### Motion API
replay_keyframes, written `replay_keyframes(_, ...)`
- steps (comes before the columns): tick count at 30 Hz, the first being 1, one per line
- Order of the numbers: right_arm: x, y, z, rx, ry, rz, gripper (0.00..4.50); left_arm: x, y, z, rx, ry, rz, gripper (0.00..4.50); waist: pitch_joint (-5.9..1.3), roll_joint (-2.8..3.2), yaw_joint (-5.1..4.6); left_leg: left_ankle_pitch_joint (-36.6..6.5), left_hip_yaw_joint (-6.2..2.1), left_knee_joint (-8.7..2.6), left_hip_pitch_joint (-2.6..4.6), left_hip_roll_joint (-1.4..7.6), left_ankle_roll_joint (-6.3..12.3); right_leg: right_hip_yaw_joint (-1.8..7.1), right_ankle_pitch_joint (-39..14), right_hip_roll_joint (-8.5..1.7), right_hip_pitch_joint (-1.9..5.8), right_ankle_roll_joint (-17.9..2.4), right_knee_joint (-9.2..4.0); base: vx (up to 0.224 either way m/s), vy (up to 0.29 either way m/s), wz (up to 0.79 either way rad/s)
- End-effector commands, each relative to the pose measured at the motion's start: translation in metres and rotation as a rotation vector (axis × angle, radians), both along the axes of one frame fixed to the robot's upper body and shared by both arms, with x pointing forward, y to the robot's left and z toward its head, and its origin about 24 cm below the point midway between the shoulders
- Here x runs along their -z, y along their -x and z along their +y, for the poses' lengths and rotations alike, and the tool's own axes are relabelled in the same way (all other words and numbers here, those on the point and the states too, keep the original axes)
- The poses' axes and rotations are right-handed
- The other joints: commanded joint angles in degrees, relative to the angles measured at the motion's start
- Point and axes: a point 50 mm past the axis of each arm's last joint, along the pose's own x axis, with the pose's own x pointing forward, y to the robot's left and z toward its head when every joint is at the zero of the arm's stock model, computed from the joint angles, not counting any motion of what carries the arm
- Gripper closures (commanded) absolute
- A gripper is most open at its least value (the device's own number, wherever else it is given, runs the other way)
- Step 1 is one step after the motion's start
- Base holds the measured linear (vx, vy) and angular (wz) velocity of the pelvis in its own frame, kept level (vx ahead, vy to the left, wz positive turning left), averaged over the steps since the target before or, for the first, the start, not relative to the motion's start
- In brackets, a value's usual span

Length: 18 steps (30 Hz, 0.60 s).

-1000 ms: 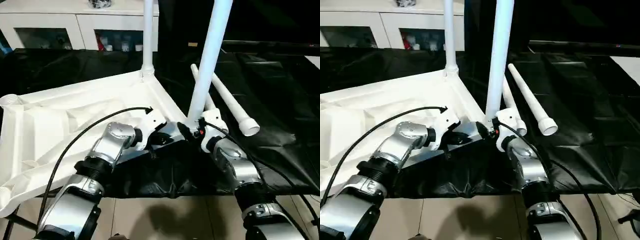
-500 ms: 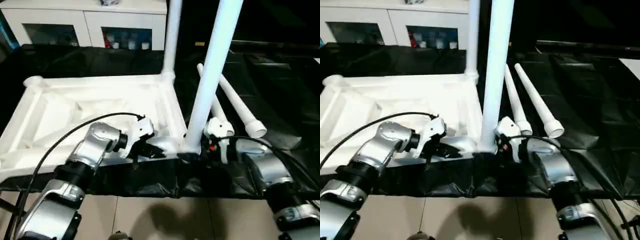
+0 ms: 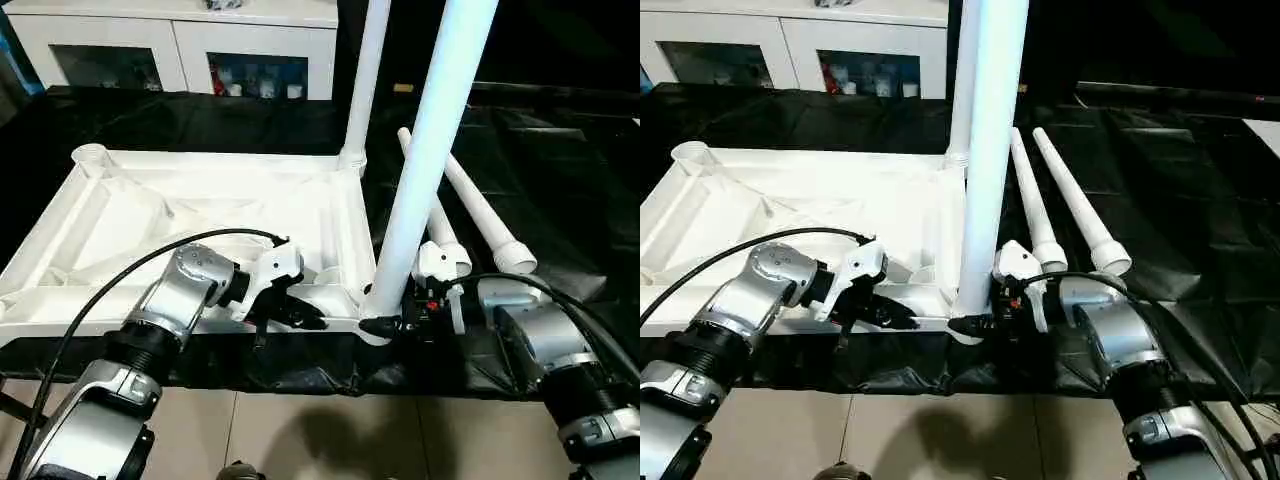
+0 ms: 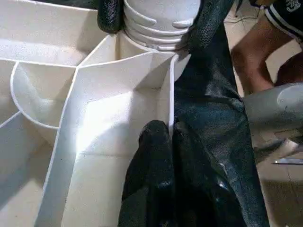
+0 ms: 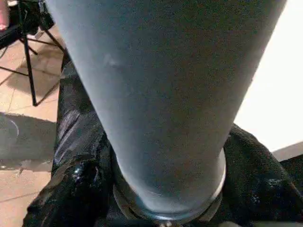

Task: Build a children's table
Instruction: Rotate leg to tighten

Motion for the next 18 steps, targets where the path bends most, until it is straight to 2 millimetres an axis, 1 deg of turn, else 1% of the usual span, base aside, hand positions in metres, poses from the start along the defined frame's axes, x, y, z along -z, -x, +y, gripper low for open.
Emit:
replay_keyframes(1, 0.011, 0.002, 0.022, 0.05, -0.041, 0.018, 1.76, -0.015, -0.006, -0.029, 0.019, 0.087, -0.064, 4.5, -3.79, -0.14, -0.22, -5.78, -0.2, -3.34, 0.03, 1.78, 4.2, 3.38, -3.99, -4.99, 3.09, -12.4, -4.03, 0.0, 0.0, 0.0)
replay_keyframes(3, 0.014, -0.004, 0.024, 0.159, -0.043, -0.008, 1.77, -0.015, -0.009, -0.034, -0.024, 0.093, -0.073, 4.5, -3.57, -0.1, -0.59, -7.73, -0.28, -3.52, 0.19, 1.7, 2.76, 3.39, -8.45, -5.11, 2.9, -11.75, -4.55, 0.0, 0.0, 0.0)
replay_keyframes(4, 0.014, -0.004, 0.024, 0.159, -0.043, -0.008, 1.78, -0.015, -0.009, -0.034, -0.024, 0.093, -0.073, 4.5, -3.57, -0.1, -0.59, -7.73, -0.28, -3.52, 0.19, 1.7, 2.76, 3.39, -8.45, -5.11, 2.9, -11.75, -4.55, 0.0, 0.0, 0.0)
replay_keyframes(5, 0.021, -0.015, 0.03, 0.368, -0.052, -0.024, 1.78, -0.012, -0.017, -0.046, -0.115, 0.091, -0.098, 4.5, -3.34, -0.15, -1.09, -8.93, -0.25, -3.7, 0.36, 1.59, 1.5, 3.42, -11.5, -5.01, 2.62, -11.22, -4.91, 0.0, 0.0, 0.0)
replay_keyframes(6, 0.024, -0.018, 0.033, 0.44, -0.059, -0.017, 1.78, -0.012, -0.019, -0.051, -0.149, 0.096, -0.102, 4.5, -3.31, -0.15, -1.21, -9.93, -0.32, -3.75, 0.53, 1.62, 1.0, 3.39, -13.21, -5.17, 2.59, -11.01, -5.14, 0.0, 0.0, 0.0)
replay_keyframes(7, 0.027, -0.021, 0.04, 0.526, -0.071, -0.004, 1.78, -0.011, -0.022, -0.061, -0.2, 0.105, -0.113, 4.5, -3.4, -0.24, -1.39, -10.24, -0.4, -3.73, 0.55, 1.57, 0.4, 3.44, -14.96, -5.25, 2.75, -10.42, -5.19, 0.0, 0.0, 0.0)
replay_keyframes(8, 0.028, -0.022, 0.042, 0.552, -0.07, -0.003, 1.78, -0.011, -0.023, -0.064, -0.212, 0.105, -0.117, 4.5, -3.44, -0.35, -1.43, -9.91, -0.44, -3.76, 0.44, 1.57, 0.25, 3.45, -15.1, -5.29, 2.82, -10.21, -5.16, 0.0, 0.0, 0.0)
replay_keyframes(9, 0.03, -0.025, 0.049, 0.614, -0.072, 0.004, 1.78, -0.011, -0.024, -0.073, -0.237, 0.11, -0.125, 4.5, -3.47, -0.31, -1.53, -9.39, -0.46, -3.75, 0.39, 1.55, 0.35, 3.48, -14.7, -5.21, 2.82, -9.9, -5.16, 0.0, 0.0, 0.0)
replay_keyframes(10, 0.031, -0.026, 0.052, 0.637, -0.073, 0.009, 1.78, -0.01, -0.024, -0.077, -0.245, 0.113, -0.127, 4.5, -3.41, -0.32, -1.66, -9.28, -0.38, -3.74, 0.35, 1.47, 0.5, 3.54, -14.63, -5.17, 2.7, -9.86, -5.26, 0.0, 0.0, 0.0)
replay_keyframes(11, 0.031, -0.028, 0.059, 0.666, -0.086, 0.016, 1.78, -0.01, -0.025, -0.082, -0.27, 0.121, -0.126, 4.5, -3.54, -0.38, -1.61, -8.68, -0.34, -3.63, 0.37, 1.4, 0.97, 3.58, -13.72, -5.19, 2.81, -9.64, -5.2, 0.0, 0.0, 0.0)
replay_keyframes(12, 0.03, -0.03, 0.063, 0.69, -0.095, 0.023, 1.78, -0.011, -0.025, -0.085, -0.283, 0.126, -0.127, 4.5, -3.53, -0.4, -1.6, -8.32, -0.29, -3.6, 0.3, 1.35, 1.25, 3.62, -13.16, -5.16, 2.78, -9.7, -5.18, 0.0, 0.0, 0.0)
replay_keyframes(13, 0.03, -0.031, 0.068, 0.715, -0.099, 0.028, 1.78, -0.01, -0.025, -0.087, -0.29, 0.126, -0.13, 4.5, -3.58, -0.32, -1.58, -7.53, -0.32, -3.64, 0.18, 1.34, 1.51, 3.61, -12.18, -5.1, 2.85, -9.67, -5.04, 0.0, 0.0, 0.0)
replay_keyframes(15, 0.024, -0.036, 0.082, 0.74, -0.128, 0.014, 1.78, -0.008, -0.025, -0.091, -0.292, 0.115, -0.148, 4.5, -3.7, 0.13, -1.67, -6.71, -0.4, -3.67, 0.11, 1.46, 1.67, 3.58, -9.12, -5.06, 2.85, -10.41, -4.66, 0.0, 0.0, 0.0)
replay_keyframes(16, 0.022, -0.037, 0.084, 0.742, -0.135, 0.006, 1.78, -0.008, -0.025, -0.09, -0.293, 0.114, -0.149, 4.5, -3.7, 0.13, -1.67, -6.71, -0.4, -3.67, 0.11, 1.46, 1.67, 3.58, -9.12, -5.06, 2.85, -10.41, -4.66, 0.0, 0.0, 0.0)
replay_keyframes(17, 0.02, -0.038, 0.086, 0.741, -0.155, 0.003, 1.22, -0.008, -0.025, -0.09, -0.289, 0.112, -0.148, 4.5, -3.79, 0.18, -1.78, -6.84, -0.32, -3.61, 0.2, 1.45, 1.8, 3.65, -7.23, -5.05, 2.95, -10.91, -4.59, 0.0, 0.0, 0.0)
replay_keyframes(18, 0.016, -0.04, 0.087, 0.725, -0.18, -0.008, 1.08, -0.007, -0.024, -0.087, -0.28, 0.11, -0.147, 4.5, -3.77, 0.42, -1.77, -6.76, -0.37, -3.61, 0.16, 1.44, 1.92, 3.64, -6.44, -5.0, 3.0, -11.16, -4.47, 0.0, 0.0, 0.0)
